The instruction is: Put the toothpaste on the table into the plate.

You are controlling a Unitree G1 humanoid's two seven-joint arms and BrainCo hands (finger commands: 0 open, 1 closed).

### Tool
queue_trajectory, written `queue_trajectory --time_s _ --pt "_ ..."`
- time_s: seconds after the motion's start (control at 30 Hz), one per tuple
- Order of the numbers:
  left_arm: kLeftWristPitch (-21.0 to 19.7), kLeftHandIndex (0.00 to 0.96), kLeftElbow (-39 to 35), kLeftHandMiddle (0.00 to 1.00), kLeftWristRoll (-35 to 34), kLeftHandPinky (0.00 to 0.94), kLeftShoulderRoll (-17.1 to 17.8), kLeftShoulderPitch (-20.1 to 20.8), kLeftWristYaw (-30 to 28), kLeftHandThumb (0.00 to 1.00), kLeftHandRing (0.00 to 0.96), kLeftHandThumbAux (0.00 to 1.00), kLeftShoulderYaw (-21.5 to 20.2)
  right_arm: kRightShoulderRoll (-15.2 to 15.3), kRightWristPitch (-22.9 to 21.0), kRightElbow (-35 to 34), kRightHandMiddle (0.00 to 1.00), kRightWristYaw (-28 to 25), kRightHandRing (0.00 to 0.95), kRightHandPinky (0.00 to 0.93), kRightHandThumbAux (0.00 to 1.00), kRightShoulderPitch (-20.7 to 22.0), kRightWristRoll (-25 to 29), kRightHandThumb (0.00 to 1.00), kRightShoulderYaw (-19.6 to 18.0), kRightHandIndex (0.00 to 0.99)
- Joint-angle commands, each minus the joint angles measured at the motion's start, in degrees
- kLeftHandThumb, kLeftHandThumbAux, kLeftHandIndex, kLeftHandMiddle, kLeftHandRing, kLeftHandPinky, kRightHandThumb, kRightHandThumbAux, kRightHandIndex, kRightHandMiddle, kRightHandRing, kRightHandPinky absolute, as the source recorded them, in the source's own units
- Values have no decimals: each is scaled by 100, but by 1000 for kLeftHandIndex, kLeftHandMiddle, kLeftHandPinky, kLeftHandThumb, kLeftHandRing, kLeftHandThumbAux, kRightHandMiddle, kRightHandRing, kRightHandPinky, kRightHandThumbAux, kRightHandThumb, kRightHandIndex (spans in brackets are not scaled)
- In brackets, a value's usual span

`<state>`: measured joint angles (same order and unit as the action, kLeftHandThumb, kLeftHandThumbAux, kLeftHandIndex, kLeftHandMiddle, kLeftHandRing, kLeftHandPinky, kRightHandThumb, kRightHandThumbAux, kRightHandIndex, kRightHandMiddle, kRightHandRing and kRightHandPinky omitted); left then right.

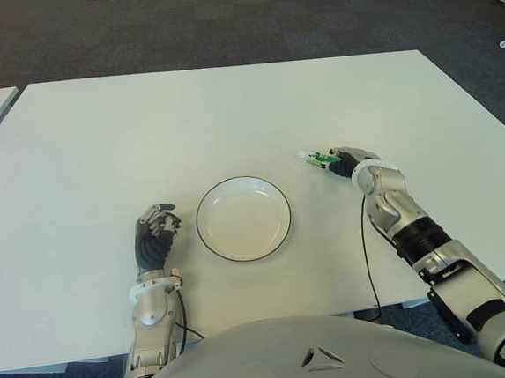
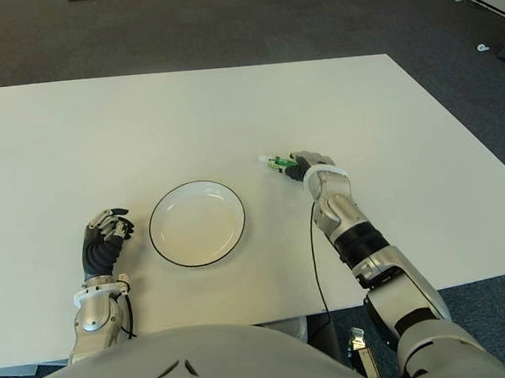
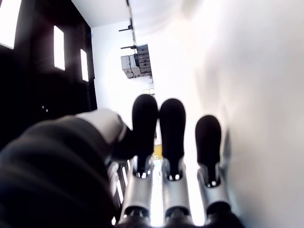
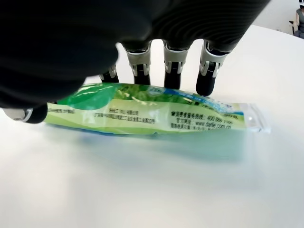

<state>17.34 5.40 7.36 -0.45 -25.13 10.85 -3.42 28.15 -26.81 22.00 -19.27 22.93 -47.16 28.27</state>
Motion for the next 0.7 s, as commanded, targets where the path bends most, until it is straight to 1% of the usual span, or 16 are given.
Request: queue_trajectory --time_s 0.03,0.17,0.4,0.63,0.7 --pt "-263 430 107 612 -33 583 5 -117 -88 697 604 720 16 -136 199 834 0 132 0 0 120 166 -16 443 164 0" --pt "-254 430 92 611 -20 579 0 -134 -75 697 602 720 25 -253 303 1288 0 317 0 0 121 305 13 446 220 0" --pt "-366 430 -53 611 70 583 -33 -206 4 699 601 720 41 -482 430 2080 0 621 0 0 126 558 32 461 349 0" --pt "-470 431 -201 606 131 581 -70 -284 44 702 597 719 34 -679 470 2575 0 848 0 0 129 725 -4 497 469 0" --pt "-525 431 -263 603 132 579 -96 -314 58 702 595 719 30 -788 422 2706 0 898 0 0 128 775 -43 507 537 0"
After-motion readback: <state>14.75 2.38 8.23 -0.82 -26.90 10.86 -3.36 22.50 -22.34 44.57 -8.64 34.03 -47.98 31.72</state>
